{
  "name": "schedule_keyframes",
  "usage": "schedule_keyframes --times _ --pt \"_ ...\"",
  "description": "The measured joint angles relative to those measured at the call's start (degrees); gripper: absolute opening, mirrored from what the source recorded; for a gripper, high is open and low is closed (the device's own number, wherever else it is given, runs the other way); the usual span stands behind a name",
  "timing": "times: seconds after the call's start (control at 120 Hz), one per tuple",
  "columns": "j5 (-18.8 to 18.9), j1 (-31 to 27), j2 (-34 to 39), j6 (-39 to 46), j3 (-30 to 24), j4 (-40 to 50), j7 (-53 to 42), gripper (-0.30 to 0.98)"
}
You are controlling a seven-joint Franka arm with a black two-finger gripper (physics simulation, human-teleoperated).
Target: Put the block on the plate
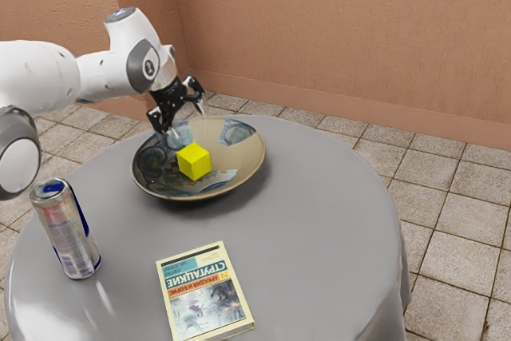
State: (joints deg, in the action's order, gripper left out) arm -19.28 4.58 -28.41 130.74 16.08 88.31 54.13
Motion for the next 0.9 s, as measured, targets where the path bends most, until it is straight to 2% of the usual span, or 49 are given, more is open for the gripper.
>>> schedule_keyframes --times 0.2,0.333,0.467,0.683,0.783,0.9 --pt "1.2 0.6 5.5 -4.9 -0.7 3.1 -2.8 0.68" --pt "1.6 0.7 9.2 -11.4 -0.7 3.4 -4.5 0.68" --pt "6.1 1.1 13.9 -19.4 -2.3 3.4 -5.8 0.68" --pt "10.3 1.5 22.3 -30.7 -7.8 3.4 -7.4 0.69" --pt "13.8 1.0 27.1 -35.2 -11.1 3.3 -8.2 0.69" --pt "15.8 2.7 31.4 -39.0 -12.9 3.2 -11.2 0.69"
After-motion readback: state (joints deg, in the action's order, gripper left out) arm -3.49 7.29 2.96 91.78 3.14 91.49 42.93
